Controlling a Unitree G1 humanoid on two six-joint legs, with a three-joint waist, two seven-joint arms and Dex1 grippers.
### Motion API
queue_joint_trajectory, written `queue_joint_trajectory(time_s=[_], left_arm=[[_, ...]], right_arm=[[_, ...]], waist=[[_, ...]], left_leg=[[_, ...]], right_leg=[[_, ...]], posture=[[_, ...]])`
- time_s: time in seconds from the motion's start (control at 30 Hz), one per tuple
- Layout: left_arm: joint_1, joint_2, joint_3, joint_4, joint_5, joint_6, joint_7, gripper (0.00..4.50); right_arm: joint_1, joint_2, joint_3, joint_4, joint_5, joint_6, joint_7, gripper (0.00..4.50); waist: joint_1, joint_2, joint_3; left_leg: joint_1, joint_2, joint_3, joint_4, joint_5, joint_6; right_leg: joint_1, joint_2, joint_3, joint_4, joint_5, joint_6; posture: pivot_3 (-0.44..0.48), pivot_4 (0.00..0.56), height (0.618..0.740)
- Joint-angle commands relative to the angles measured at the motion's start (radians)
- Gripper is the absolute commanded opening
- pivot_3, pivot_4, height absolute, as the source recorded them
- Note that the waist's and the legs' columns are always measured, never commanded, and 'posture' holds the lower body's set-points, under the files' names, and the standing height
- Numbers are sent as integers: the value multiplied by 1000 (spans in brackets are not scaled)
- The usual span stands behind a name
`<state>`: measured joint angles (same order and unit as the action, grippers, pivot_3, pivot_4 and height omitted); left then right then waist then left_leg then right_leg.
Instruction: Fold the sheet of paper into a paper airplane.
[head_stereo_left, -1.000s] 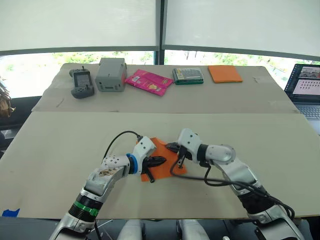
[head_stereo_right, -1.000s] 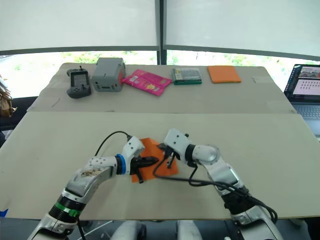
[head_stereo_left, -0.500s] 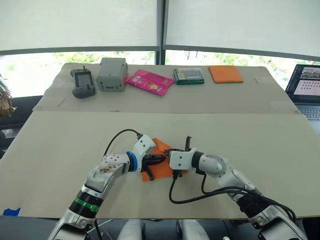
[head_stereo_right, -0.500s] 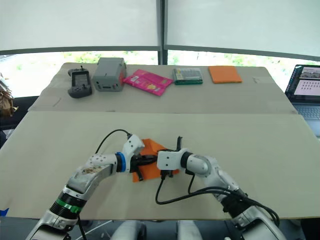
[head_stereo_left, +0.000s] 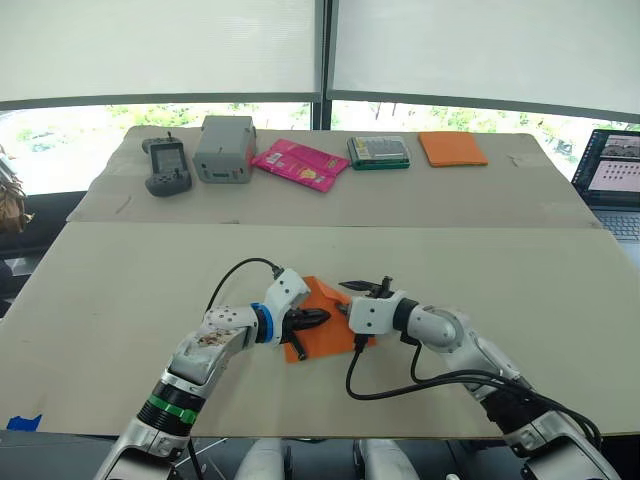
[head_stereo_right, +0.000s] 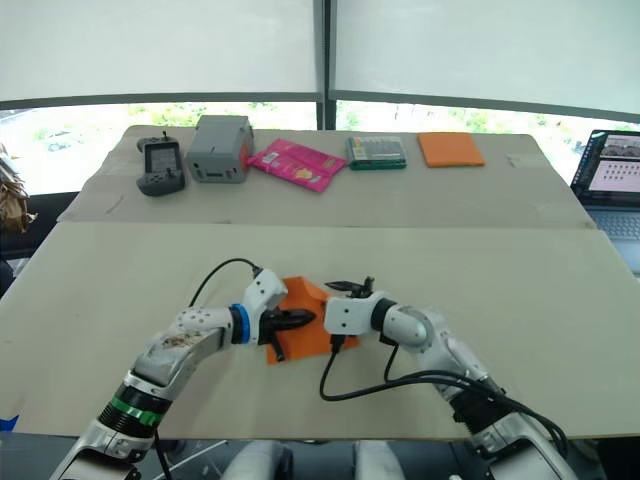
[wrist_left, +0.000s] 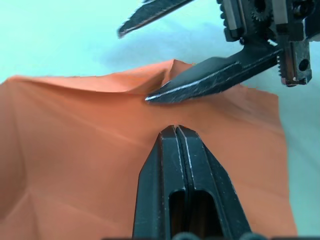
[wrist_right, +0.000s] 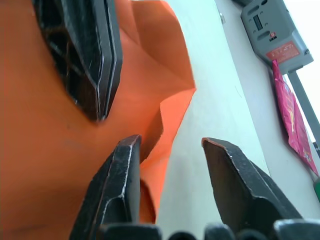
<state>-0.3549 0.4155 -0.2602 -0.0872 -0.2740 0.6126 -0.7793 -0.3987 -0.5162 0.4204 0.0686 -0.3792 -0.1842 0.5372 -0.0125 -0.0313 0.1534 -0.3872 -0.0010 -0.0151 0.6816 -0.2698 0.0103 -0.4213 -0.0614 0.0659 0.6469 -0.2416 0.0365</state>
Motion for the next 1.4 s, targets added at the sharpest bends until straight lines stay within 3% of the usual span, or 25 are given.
queue_joint_trajectory(time_s=[0.03, 0.3, 0.53, 0.83, 1.0, 1.13, 1.4], left_arm=[[-6, 13, 3, 13, 14, -2, -4, 0], [-11, 10, -2, 18, 15, -4, -10, 0], [-18, 11, -5, 27, 22, -12, -15, 0], [-28, 6, 16, 32, 7, 0, -12, 0], [-66, -21, 100, 37, -69, 57, -6, 0], [-123, -43, 186, 66, -126, 91, 11, 0], [-189, -74, 220, 81, -160, 113, 20, 0]], right_arm=[[17, -27, -41, 12, -3, -2, -4, 2286], [26, -23, -52, 10, 2, 2, 14, 2286], [21, 1, -44, 8, 8, 10, 31, 90], [14, -27, 17, 42, -112, -102, 0, 41], [-10, -51, 83, 115, -305, -188, -123, 41], [-15, -49, 96, 142, -346, -210, -158, 41], [-16, -47, 95, 165, -363, -197, -168, 41]], waist=[[0, 0, 0], [0, 0, 0], [-1, 0, 0], [-3, 0, 0], [-7, -2, -1], [-11, -8, -5], [-21, -9, -6]], left_leg=[[0, 0, 0, 0, 0, 0], [1, 0, 0, 0, 0, 0], [1, 0, 0, 0, 0, 0], [1, 0, 1, 0, 0, 0], [2, 0, 1, 0, 0, 0], [6, 1, 0, 0, 0, 0], [28, 1, 0, -4, 0, 0]], right_leg=[[0, 0, 0, 0, 0, 0], [1, 0, 0, 0, 0, 0], [1, 0, 0, 0, 0, 0], [1, 0, 0, 0, 0, 0], [1, 1, 0, 0, 0, 0], [4, 2, 0, 1, 0, 0], [29, 2, -1, -7, 0, 0]], posture=[[0, 150, 740], [0, 150, 740], [0, 150, 740], [0, 150, 740], [0, 150, 740], [0, 150, 740], [0, 150, 740]])
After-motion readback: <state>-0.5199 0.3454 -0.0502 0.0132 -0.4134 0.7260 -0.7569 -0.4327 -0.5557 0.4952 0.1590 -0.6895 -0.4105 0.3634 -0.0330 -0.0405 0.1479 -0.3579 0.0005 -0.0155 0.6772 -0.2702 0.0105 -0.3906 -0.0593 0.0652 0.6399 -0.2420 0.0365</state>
